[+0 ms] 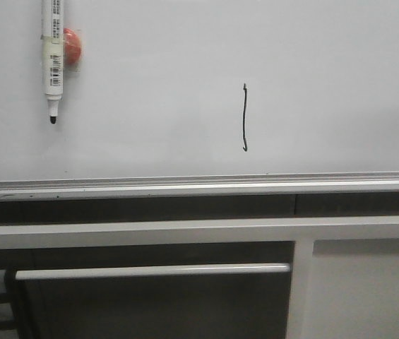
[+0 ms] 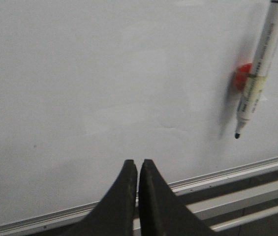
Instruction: Write number 1 on whiteboard
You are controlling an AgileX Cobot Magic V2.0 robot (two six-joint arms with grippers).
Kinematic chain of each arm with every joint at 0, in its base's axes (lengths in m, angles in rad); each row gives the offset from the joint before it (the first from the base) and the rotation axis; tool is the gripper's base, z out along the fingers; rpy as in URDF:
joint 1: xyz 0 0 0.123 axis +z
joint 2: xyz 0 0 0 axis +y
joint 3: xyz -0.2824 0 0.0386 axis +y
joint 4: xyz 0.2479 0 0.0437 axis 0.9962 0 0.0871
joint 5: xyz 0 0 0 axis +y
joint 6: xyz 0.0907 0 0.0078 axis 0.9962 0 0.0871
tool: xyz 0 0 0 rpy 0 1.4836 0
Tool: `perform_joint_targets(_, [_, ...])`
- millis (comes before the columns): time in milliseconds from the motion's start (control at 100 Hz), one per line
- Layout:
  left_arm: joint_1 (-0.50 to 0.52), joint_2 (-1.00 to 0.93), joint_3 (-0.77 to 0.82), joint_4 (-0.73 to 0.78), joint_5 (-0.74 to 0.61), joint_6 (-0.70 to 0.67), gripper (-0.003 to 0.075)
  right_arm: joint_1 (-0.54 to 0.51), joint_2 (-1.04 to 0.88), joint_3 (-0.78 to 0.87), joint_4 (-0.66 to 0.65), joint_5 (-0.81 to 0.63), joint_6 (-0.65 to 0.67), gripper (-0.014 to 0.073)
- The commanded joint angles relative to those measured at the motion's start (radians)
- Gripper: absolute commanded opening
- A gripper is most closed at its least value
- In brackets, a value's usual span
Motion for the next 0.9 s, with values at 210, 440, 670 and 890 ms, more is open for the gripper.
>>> perform_joint_targets(210, [-0.264,-0.050,0.054,0.830,-0.414,-0.822,-0.0020,-0.006,0.010,-0.024,0.030,-0.050,-0.003,-0.0064])
perform_joint_targets(440, [-0.138,-0.083,0.163,0.884,-0.414,-0.945,-0.0020,-0.006,0.010,-0.024,0.030,-0.050,-0.003,-0.0064])
perform_joint_targets(670, [-0.028,-0.172,0.223,0.903,-0.368,-0.981,-0.0020,-0.006,0.010,-0.024,0.030,-0.050,-0.003,-0.0064])
perform_joint_targets(890, [0.018,-0.255,0.226,0.906,-0.333,-0.983,-0.0020,-0.006,0.010,-0.024,0.030,-0.050,-0.003,-0.0064])
